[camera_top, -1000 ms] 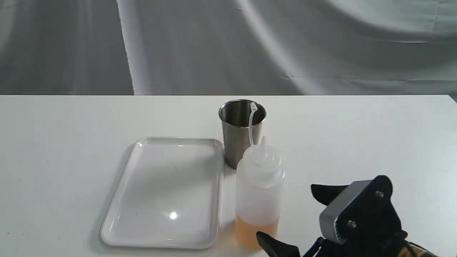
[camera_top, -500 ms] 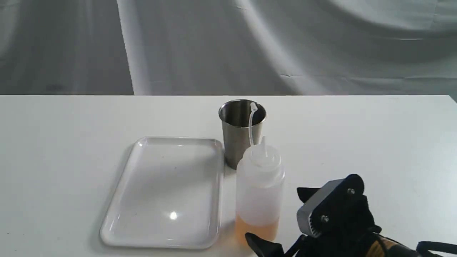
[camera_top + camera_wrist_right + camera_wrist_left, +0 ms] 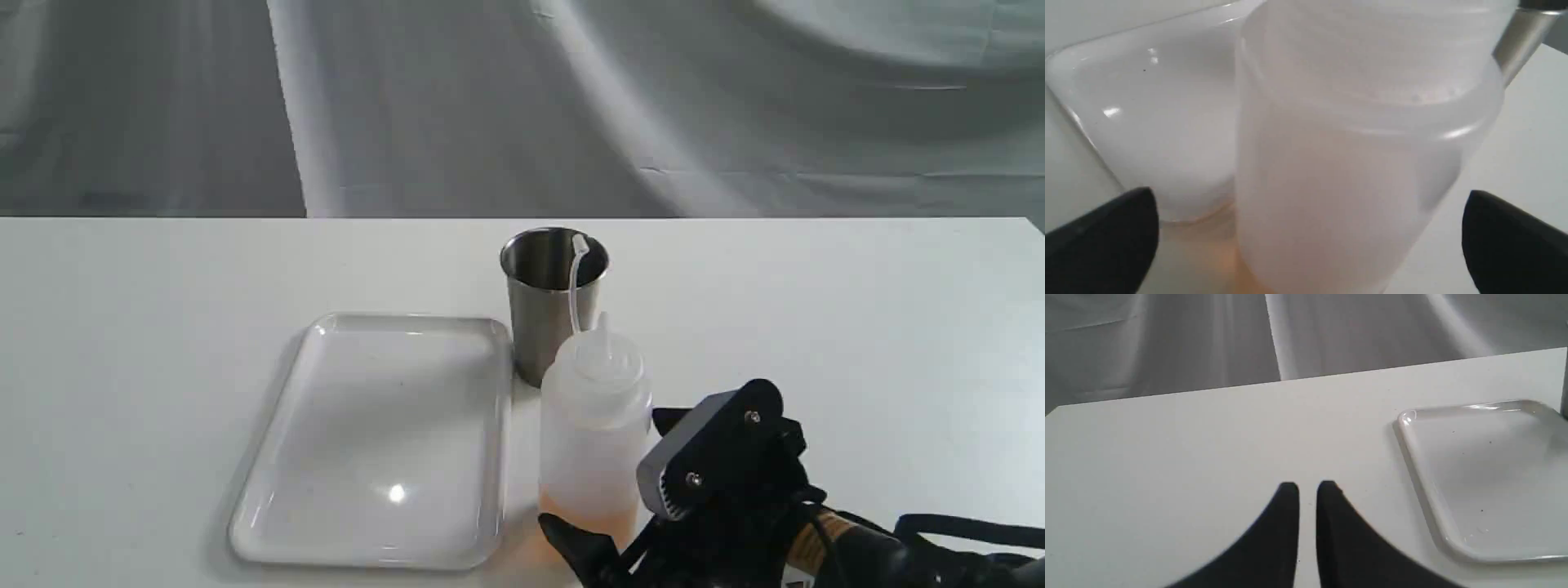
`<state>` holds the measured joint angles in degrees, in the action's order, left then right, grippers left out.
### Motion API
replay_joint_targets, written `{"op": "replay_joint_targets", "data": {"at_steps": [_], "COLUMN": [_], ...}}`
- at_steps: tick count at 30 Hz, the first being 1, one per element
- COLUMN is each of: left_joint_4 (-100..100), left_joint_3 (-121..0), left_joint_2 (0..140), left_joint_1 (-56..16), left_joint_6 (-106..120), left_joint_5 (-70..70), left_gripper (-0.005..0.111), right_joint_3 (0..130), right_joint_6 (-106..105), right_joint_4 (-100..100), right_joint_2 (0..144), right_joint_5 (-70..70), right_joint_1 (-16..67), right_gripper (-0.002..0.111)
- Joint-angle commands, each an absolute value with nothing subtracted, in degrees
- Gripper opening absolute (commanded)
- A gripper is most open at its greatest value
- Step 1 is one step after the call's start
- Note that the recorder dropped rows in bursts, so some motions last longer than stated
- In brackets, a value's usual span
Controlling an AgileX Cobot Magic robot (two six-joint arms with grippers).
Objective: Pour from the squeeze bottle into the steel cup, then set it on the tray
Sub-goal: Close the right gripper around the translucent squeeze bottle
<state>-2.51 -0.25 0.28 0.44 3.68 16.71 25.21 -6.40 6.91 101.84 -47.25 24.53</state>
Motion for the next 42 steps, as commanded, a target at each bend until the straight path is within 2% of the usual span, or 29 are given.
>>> {"op": "replay_joint_targets", "data": {"at_steps": [1,21,42], "left_joint_4": [-2.54,-2.54,-2.54], "left_joint_3": [0.00,0.00,0.00], "left_joint_2": [0.00,0.00,0.00], "left_joint_1": [0.62,0.62,0.62], "left_joint_6": [3.49,3.49,3.49], "left_joint_5": [16.34,16.34,16.34], "left_gripper": [0.008,0.008,0.008], "right_joint_3": [26.14,28.84,32.76], "right_joint_6": [-7.31,-6.99,-6.65], "right_joint_4": [6.91,10.09,15.47], "right_joint_2": [103.12,104.38,113.13], "right_joint_5": [-46.88,-47.28,-52.15], "right_joint_1": [24.45,21.07,20.94], "right_gripper": [0.105,0.105,0.105]}}
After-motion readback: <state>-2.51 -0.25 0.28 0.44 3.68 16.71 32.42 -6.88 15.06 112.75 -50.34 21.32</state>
